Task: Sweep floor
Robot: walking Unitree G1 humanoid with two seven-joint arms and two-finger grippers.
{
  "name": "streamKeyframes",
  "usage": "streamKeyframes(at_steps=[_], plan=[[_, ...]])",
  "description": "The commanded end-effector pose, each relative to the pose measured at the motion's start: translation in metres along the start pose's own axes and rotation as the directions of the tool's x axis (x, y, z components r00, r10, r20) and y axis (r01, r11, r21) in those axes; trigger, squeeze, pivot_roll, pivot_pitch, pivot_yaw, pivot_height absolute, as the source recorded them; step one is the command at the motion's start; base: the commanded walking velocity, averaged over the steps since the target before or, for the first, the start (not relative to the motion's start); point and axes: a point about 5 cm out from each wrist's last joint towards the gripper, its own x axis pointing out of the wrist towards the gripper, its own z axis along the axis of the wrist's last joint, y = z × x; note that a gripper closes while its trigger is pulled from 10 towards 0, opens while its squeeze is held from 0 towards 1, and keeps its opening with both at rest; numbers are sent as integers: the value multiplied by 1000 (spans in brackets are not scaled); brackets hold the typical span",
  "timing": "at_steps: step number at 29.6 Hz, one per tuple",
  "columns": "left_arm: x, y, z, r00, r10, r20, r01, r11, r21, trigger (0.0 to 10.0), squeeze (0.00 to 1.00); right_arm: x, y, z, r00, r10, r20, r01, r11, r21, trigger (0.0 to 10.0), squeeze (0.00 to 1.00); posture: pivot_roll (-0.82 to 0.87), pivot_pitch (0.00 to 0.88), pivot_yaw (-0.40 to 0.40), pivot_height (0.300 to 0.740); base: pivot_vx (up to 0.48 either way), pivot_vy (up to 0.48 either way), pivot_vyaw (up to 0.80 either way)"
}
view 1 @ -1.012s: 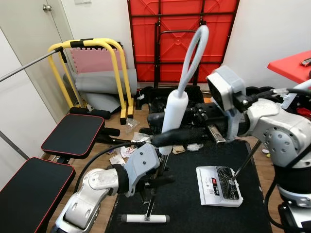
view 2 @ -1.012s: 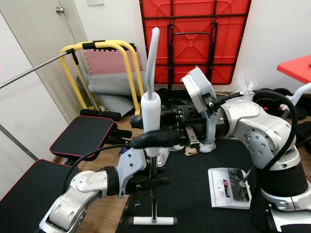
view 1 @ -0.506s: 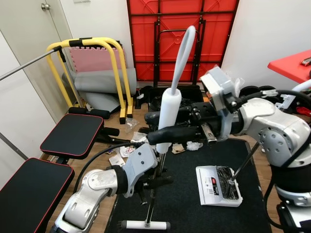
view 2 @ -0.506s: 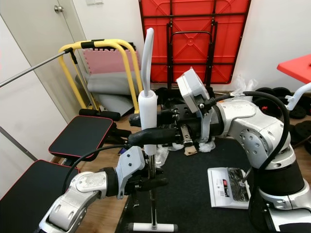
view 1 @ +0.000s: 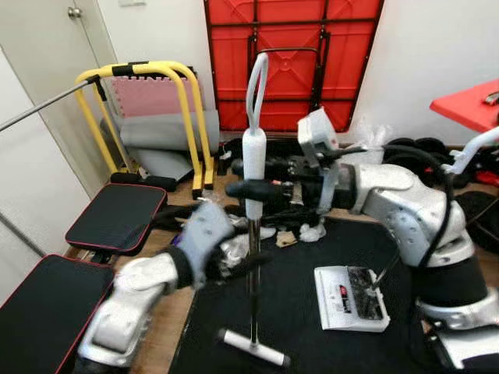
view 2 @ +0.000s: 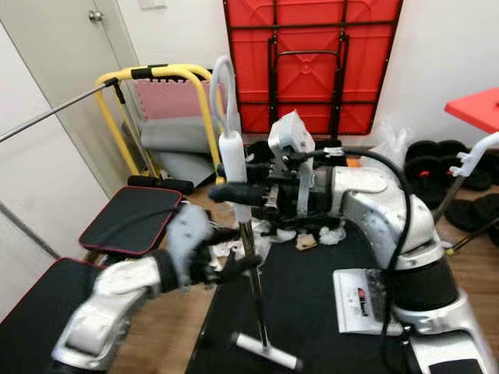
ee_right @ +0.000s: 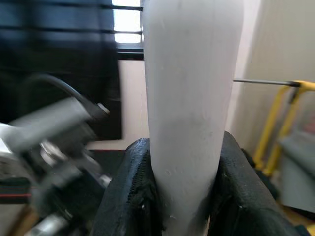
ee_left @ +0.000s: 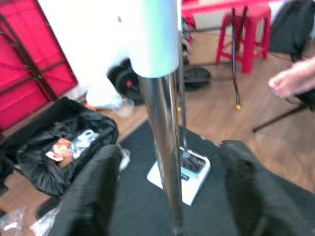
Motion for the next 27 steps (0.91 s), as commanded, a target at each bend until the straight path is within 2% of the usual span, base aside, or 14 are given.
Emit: streamKeyframes(at_steps=[1, 4, 8, 9, 10, 12, 13, 14, 17, 19, 20, 21, 22, 27], plan=[[-10, 5, 1, 999, 44, 13, -43, 998, -48, 10000, 1000, -1, -5, 5, 998, -57, 39, 59, 997, -45, 0, 0, -143, 0, -24, 740, 0, 0, 0], [-16, 8, 2, 998, 59, 23, -57, 996, -65, 10000, 1000, -1, -8, 3, 994, -99, 36, 101, 993, -54, 0, 0, -143, 0, -25, 740, 0, 0, 0], [-26, 21, -2, 978, 207, 8, -205, 975, -84, 10000, 1000, -4, -24, -6, 954, -296, 40, 297, 953, -57, 0, 0, -142, 0, -27, 740, 0, 0, 0], [-28, 26, -8, 950, 312, -10, -311, 945, -106, 10000, 0, -7, -35, -11, 904, -424, 49, 426, 904, -25, 0, 0, -140, 0, -30, 740, 0, 0, 0], [-28, 27, -15, 916, 401, -23, -399, 905, -147, 10000, 0, -11, -44, -18, 845, -533, 46, 533, 846, 14, 1608, 0, -139, 0, -30, 740, 0, 0, 0], [-28, 27, -15, 916, 401, -23, -399, 905, -147, 10000, 0, -11, -44, -18, 845, -533, 46, 533, 846, 14, 1608, 0, -139, 0, -30, 740, 0, 0, 0], [-27, 27, -19, 892, 450, -32, -448, 876, -177, 10000, 0, -13, -48, -23, 803, -595, 41, 594, 804, 39, 10000, 0, -139, 0, -30, 740, 0, 0, 0], [-25, 23, -24, 862, 505, -44, -501, 836, -226, 10000, 0, -16, -50, -28, 759, -650, 32, 648, 760, 55, 10000, 0, -141, 0, -31, 740, 0, 0, 0], [-25, 23, -24, 862, 505, -44, -501, 836, -226, 10000, 0, -16, -50, -28, 759, -650, 32, 648, 760, 55, 10000, 0, -141, 0, -31, 740, 0, 0, 0], [-23, 20, -30, 832, 550, -67, -546, 792, -273, 10000, 0, -18, -51, -33, 733, -680, 27, 677, 733, 68, 10000, 0, -144, 0, -34, 740, 0, 0, 0], [-23, 14, -34, 797, 598, -82, -590, 743, -316, 10000, 0, -19, -49, -38, 718, -695, 25, 692, 718, 78, 10000, 0, -145, 0, -35, 740, 0, 0, 0], [-23, 14, -34, 797, 598, -82, -590, 743, -316, 10000, 0, -19, -49, -38, 718, -695, 25, 692, 718, 78, 10000, 0, -145, 0, -35, 740, 0, 0, 0], [-26, 10, -37, 762, 640, -100, -630, 697, -341, 10000, 0, -20, -47, -41, 709, -705, 29, 700, 708, 94, 10000, 0, -139, 0, -38, 740, 0, 0, 0], [-31, 7, -41, 729, 674, -122, -668, 659, -346, 10000, 0, -20, -44, -44, 699, -714, 38, 707, 698, 111, 10000, 0, -137, 0, -36, 740, 0, 0, 0]])
